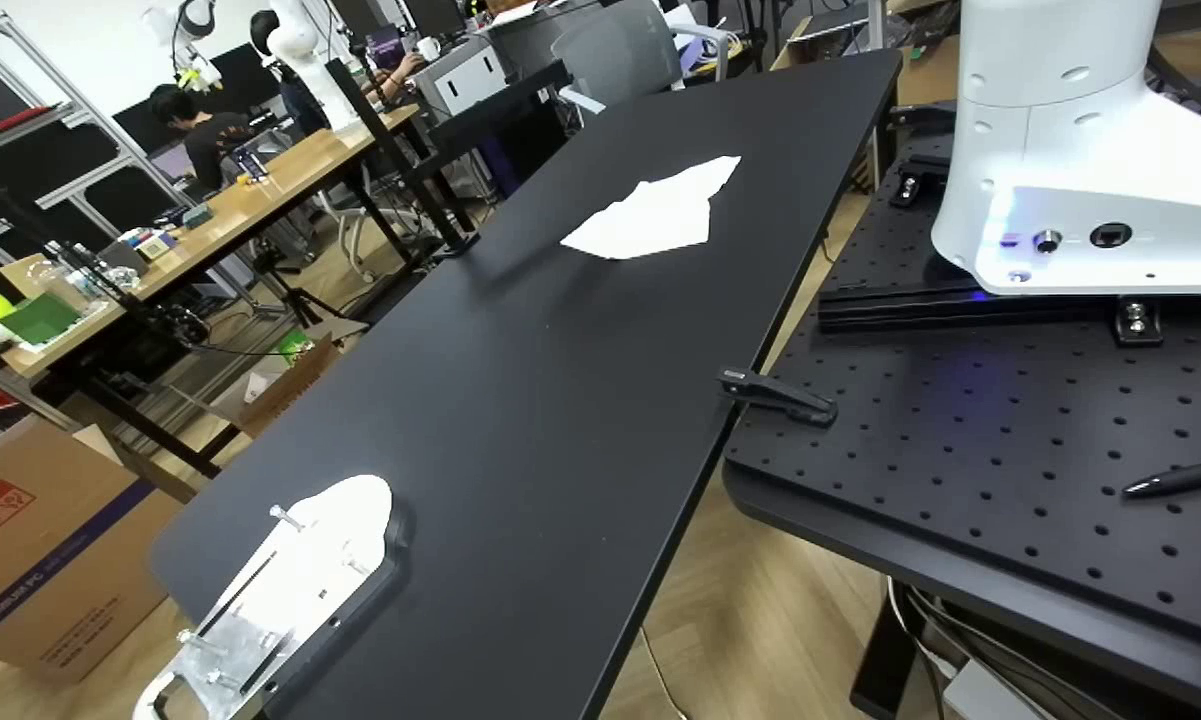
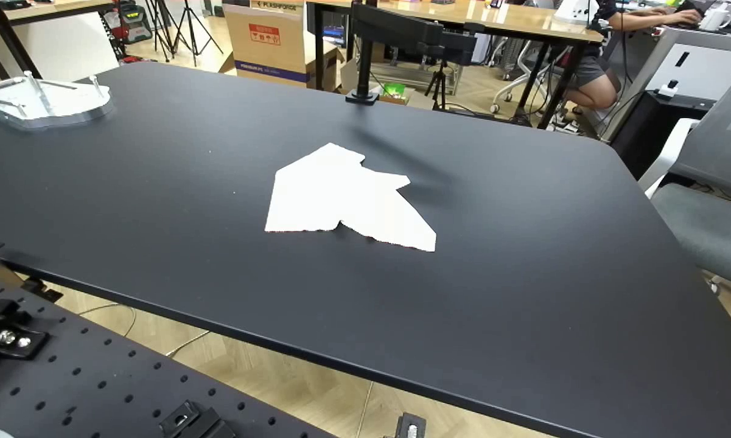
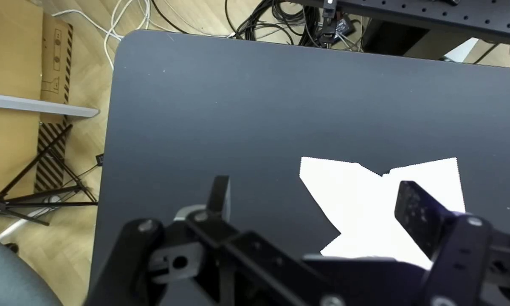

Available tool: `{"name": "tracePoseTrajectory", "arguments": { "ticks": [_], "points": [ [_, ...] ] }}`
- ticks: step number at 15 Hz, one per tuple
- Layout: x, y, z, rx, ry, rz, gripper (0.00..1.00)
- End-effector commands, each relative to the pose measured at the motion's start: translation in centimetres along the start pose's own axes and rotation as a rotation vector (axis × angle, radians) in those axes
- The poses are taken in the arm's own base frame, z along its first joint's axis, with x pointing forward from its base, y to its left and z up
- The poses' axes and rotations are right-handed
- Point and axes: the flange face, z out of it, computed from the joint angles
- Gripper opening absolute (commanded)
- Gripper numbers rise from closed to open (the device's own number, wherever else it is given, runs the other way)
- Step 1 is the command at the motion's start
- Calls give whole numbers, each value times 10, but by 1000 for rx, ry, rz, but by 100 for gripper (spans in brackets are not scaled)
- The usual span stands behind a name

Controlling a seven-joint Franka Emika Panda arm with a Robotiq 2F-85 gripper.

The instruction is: Put the cloth on the black rod

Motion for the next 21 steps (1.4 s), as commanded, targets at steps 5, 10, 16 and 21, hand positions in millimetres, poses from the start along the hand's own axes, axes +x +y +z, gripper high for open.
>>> {"name": "tracePoseTrajectory", "arguments": {
  "ticks": [5,10,16,21],
  "points": [
    [0,0,0,0,-1,0,100],
    [26,-3,13,-7,57,33,100],
    [122,-41,61,62,219,118,100],
    [145,-84,88,102,199,21,100]
  ]
}}
